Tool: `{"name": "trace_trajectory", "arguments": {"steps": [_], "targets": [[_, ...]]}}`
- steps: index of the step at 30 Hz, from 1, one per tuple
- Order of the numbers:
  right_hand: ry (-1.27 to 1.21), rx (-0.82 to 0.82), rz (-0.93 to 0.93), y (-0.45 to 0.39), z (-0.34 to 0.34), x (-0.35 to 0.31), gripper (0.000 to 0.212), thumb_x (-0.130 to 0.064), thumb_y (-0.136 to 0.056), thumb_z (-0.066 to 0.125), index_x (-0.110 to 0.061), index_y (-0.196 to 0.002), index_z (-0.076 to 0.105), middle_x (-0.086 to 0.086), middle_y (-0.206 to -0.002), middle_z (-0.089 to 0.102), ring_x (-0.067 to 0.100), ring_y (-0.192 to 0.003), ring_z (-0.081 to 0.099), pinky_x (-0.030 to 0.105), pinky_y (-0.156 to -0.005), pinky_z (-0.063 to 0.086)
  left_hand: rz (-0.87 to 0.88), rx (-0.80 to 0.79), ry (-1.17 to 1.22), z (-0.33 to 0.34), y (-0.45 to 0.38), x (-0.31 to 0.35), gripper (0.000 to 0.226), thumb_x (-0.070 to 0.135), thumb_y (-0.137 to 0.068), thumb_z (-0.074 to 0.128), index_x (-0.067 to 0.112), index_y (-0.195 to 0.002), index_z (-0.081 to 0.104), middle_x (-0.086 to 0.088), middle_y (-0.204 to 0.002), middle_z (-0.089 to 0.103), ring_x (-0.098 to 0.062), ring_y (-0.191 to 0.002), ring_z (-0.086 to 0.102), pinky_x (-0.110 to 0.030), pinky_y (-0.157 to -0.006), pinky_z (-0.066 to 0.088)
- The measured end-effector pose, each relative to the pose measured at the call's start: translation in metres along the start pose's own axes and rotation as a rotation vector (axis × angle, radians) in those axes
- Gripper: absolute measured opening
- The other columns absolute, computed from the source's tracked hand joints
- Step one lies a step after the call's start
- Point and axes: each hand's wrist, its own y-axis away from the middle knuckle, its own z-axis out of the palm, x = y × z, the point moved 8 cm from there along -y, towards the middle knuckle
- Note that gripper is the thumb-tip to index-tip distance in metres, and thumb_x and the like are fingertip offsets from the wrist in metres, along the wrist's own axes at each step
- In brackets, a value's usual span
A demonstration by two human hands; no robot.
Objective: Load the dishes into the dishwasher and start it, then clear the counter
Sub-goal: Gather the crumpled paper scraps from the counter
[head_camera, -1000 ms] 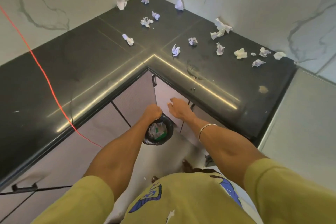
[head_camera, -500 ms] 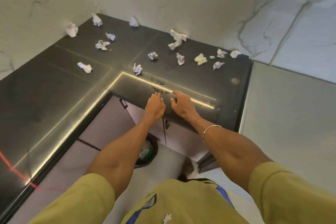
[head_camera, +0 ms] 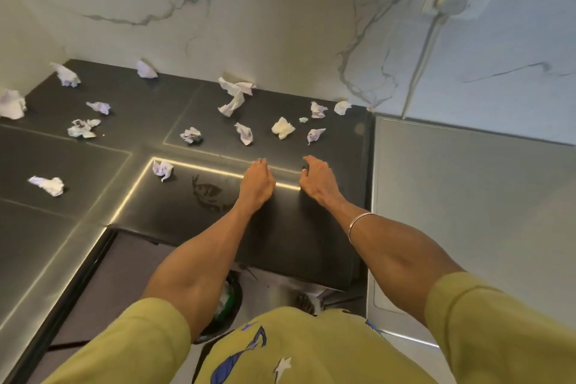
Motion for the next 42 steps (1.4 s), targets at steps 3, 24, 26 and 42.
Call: {"name": "trace_trajectory", "arguments": {"steps": [3, 24, 26, 42], "targets": [[-0.032, 0.027, 0.049, -0.015, -0.008, 0.014, 0.052, -0.006, -0.087, 0.046, -0.012, -0.138, 0.053, 0.013, -0.13, 0.063, 0.032, -0.118, 0.06, 0.039, -0.1, 0.048, 0.013, 0.063, 0.037, 0.0, -0.015, 0.01, 0.029, 0.017, -0.098, 0.039, 0.005, -0.09, 0.063, -0.016, -0.092, 0.069, -0.034, -0.088, 0.062, -0.043, -0.079, 0.048], [-0.005, -0.003, 0.192, -0.105, -0.007, 0.021, 0.058, -0.031, -0.09, 0.064, -0.033, -0.143, 0.039, 0.014, -0.135, 0.039, 0.034, -0.124, 0.045, 0.045, -0.101, 0.046, -0.657, 0.183, 1.123, 0.034, -0.072, -0.041, 0.031, 0.001, -0.092, 0.038, -0.011, -0.092, 0.066, -0.022, -0.074, 0.068, -0.024, -0.055, 0.066, -0.028, -0.047, 0.056], [-0.005, -0.003, 0.164, -0.105, -0.003, 0.018, 0.037, -0.025, -0.092, 0.061, -0.029, -0.127, 0.051, 0.01, -0.129, 0.041, 0.031, -0.115, 0.052, 0.041, -0.096, 0.048, -0.722, 0.193, 1.179, 0.034, -0.07, -0.043, 0.028, 0.005, -0.093, 0.042, -0.01, -0.09, 0.066, -0.024, -0.075, 0.069, -0.026, -0.055, 0.067, -0.028, -0.046, 0.056], [-0.161, -0.158, -0.14, -0.09, 0.04, -0.069, 0.036, -0.038, -0.079, 0.074, -0.027, -0.112, 0.062, -0.004, -0.1, 0.073, 0.013, -0.09, 0.069, 0.035, -0.085, 0.057, -0.757, -0.216, 1.641, 0.041, -0.079, -0.013, 0.045, 0.046, -0.094, 0.052, 0.006, -0.093, 0.073, -0.012, -0.084, 0.074, -0.023, -0.071, 0.072, -0.035, -0.067, 0.056]]}}
